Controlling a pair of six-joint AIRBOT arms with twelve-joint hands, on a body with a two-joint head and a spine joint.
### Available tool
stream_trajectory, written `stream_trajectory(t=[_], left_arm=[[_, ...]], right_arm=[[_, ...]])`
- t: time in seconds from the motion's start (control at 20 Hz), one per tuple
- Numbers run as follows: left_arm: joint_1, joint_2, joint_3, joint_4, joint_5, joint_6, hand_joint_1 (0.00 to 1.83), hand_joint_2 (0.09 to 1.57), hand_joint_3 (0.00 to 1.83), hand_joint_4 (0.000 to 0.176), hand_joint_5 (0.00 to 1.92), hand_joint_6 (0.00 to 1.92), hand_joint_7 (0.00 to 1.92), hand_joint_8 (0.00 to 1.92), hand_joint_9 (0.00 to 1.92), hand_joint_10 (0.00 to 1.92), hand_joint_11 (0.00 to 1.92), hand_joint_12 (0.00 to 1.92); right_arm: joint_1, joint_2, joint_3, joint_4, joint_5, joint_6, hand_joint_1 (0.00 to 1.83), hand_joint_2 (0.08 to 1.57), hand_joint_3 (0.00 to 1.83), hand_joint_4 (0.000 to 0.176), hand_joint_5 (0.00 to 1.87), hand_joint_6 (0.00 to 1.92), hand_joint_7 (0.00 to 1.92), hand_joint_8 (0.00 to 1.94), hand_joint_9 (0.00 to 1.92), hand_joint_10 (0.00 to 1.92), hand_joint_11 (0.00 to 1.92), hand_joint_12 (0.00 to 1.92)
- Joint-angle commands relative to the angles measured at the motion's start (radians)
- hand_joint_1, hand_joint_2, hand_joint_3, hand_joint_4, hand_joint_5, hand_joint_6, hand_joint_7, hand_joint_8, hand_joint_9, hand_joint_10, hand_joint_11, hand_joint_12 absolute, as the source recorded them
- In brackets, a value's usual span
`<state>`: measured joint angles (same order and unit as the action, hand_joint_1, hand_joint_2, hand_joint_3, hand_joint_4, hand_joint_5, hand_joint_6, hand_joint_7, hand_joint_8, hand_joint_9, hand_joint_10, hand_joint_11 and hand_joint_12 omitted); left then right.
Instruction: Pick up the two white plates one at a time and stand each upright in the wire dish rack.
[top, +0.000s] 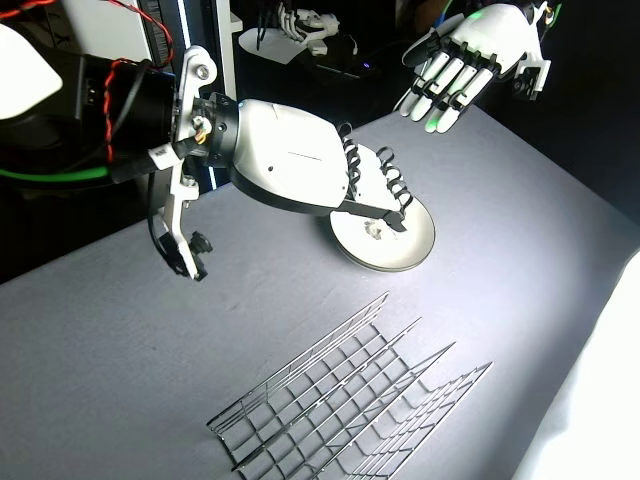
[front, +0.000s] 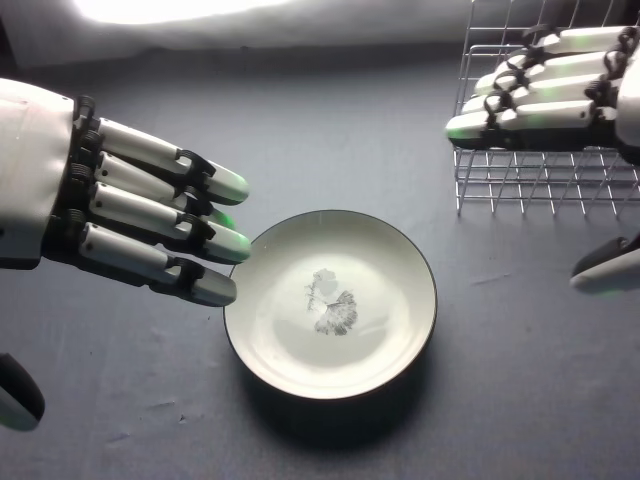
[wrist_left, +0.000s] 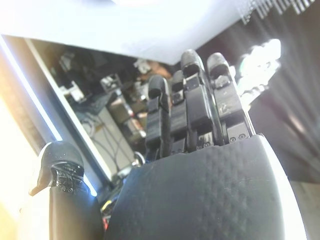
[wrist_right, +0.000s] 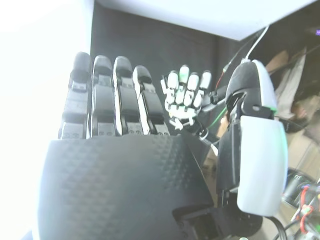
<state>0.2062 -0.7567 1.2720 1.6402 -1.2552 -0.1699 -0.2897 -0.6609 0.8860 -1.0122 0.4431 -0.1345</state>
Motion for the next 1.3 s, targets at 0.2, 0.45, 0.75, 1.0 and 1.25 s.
stream_trajectory(t=[0.2,0.45,0.75,1.0,1.25], left_arm=[[0.0,0.006,0.005,-0.083,-0.043,0.0,0.0,1.12,0.04,0.0,0.0,0.0,0.0,0.0,0.0,0.0,0.0,0.0],[0.0,0.006,-0.014,-0.011,-0.026,0.01,0.0,1.11,0.03,0.0,0.0,0.0,0.0,0.0,0.0,0.0,0.0,0.0],[0.008,0.005,-0.036,0.095,0.007,0.014,0.0,1.1,0.02,0.0,0.0,0.0,0.0,0.0,0.0,0.0,0.0,0.0],[0.02,-0.109,0.059,0.141,-0.025,0.017,0.0,1.1,0.01,0.0,0.0,0.0,0.0,0.0,0.0,0.0,0.0,0.0],[0.1,-0.251,0.2,0.171,-0.037,0.017,0.0,1.07,0.0,0.0,0.0,0.0,0.0,0.0,0.0,0.0,0.0,0.0]], right_arm=[[0.003,-0.007,0.018,0.044,0.05,0.005,0.0,1.29,0.0,0.0,0.05,0.0,0.06,0.0,0.03,0.0,0.0,0.11],[-0.005,-0.018,0.019,0.052,0.078,-0.003,0.0,1.3,0.0,0.0,0.02,0.0,0.03,0.0,0.01,0.0,0.0,0.03],[-0.006,-0.038,0.05,0.029,0.127,-0.015,0.0,1.29,0.0,0.0,0.0,0.0,0.0,0.0,0.0,0.0,0.0,0.0],[-0.072,-0.045,0.095,0.029,0.255,-0.082,0.0,1.28,0.0,0.0,0.0,0.0,0.0,0.0,0.0,0.0,0.0,0.0],[-0.088,-0.063,0.145,0.029,0.336,-0.124,0.0,1.27,0.0,0.0,0.0,0.0,0.0,0.0,0.0,0.0,0.0,0.0]])
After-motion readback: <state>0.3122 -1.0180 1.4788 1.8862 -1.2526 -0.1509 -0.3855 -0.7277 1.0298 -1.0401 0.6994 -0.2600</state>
